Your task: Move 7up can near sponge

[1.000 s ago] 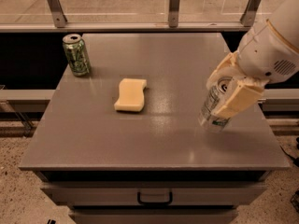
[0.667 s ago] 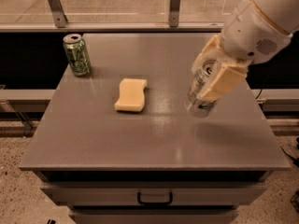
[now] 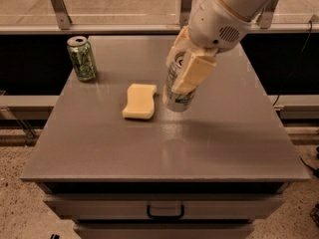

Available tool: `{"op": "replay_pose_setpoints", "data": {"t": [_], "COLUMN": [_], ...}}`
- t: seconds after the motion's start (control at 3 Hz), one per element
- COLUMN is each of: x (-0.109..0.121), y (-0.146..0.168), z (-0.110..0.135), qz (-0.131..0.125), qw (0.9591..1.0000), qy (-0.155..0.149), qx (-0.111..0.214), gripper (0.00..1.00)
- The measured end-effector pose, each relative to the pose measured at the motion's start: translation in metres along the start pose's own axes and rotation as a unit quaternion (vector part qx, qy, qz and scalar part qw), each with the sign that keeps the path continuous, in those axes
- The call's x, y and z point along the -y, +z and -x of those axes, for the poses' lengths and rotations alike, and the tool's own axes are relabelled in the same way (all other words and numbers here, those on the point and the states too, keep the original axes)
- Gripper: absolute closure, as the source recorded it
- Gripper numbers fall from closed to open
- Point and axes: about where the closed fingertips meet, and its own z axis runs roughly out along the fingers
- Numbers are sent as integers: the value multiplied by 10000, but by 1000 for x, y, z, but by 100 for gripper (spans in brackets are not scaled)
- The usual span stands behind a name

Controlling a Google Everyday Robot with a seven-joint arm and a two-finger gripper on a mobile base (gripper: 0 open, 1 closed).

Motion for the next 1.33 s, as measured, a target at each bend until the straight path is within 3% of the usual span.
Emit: {"op": "replay_pose_setpoints", "data": {"t": [0.33, 1.33], "x": [10, 24], "y": [22, 54], "z": [12, 0], "qz": [161, 431], "qw": [9998, 9987], "qy": [-128, -93], "qx": [-46, -239], "gripper": [100, 100]}}
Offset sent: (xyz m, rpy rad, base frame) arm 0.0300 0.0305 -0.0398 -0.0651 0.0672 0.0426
